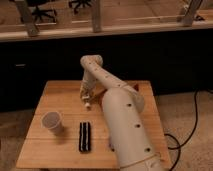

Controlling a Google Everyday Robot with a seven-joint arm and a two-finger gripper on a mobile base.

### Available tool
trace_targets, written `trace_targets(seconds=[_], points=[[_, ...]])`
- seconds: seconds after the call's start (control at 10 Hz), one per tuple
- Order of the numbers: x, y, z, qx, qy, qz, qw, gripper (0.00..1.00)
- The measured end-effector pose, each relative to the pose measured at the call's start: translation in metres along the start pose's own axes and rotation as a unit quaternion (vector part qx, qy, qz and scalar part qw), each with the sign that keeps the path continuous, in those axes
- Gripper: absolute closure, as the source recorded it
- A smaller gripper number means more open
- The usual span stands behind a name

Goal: Place the bottle in the ceramic bowl

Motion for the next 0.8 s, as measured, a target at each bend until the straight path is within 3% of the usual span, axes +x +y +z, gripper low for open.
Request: trace_targets(seconds=[0.1, 0.3, 0.8], points=[[-0.002, -0.001, -0.002, 0.002, -0.001, -0.002, 1.0, 0.83], [-0.004, -0.003, -0.005, 0.004, -0.003, -0.003, 1.0, 0.97], [-0.02, -0.019, -0.023, 0.027, -0.016, -0.016, 0.9994, 1.0]])
